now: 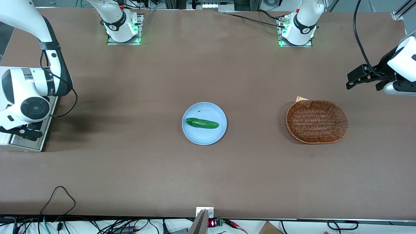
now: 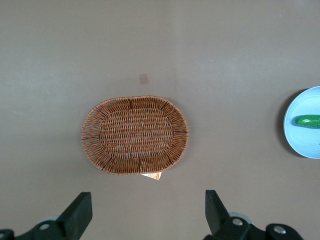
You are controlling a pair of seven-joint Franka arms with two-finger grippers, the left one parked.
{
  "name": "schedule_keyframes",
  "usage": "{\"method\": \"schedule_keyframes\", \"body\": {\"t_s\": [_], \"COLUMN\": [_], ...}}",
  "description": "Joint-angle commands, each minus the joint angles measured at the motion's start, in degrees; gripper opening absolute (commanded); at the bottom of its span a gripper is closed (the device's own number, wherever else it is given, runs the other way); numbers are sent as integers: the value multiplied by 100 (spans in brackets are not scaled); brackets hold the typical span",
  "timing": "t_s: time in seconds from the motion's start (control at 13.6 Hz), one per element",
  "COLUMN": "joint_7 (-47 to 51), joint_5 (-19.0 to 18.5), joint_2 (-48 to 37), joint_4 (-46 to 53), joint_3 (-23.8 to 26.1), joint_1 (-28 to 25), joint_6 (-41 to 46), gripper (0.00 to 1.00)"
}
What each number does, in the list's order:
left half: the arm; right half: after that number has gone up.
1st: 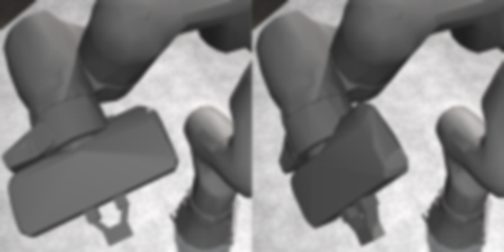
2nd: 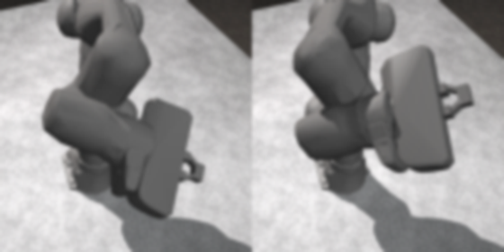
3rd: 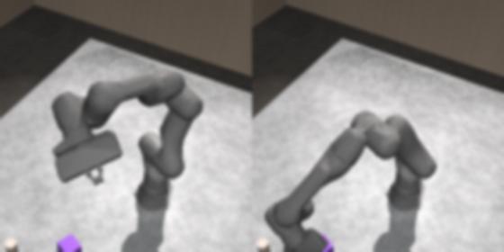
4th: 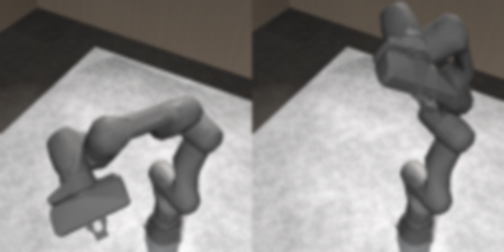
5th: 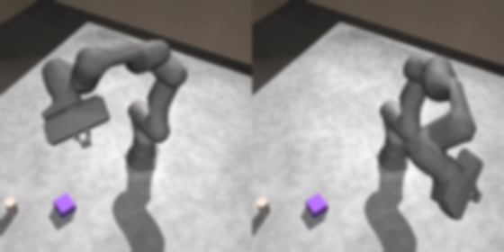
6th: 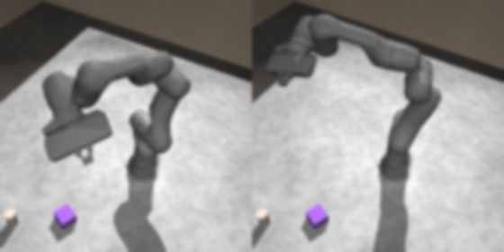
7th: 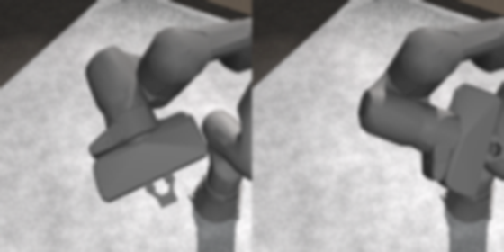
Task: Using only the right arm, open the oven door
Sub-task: 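Hook the right gripper on the handle and pull the door outward, then lower the door with the right gripper, swinging it down toward the table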
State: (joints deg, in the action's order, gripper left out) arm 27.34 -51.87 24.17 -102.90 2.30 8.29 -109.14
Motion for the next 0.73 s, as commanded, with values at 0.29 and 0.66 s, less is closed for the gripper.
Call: {"method": "schedule_keyframes", "body": {"t_s": [0.29,0.66], "joint_7": [158,149], "joint_5": [397,529], "joint_2": [18,18], "joint_4": [-309,-414], "joint_3": [25,25], "joint_1": [32,32], "joint_6": [-573,-705], "gripper": [0,0]}}
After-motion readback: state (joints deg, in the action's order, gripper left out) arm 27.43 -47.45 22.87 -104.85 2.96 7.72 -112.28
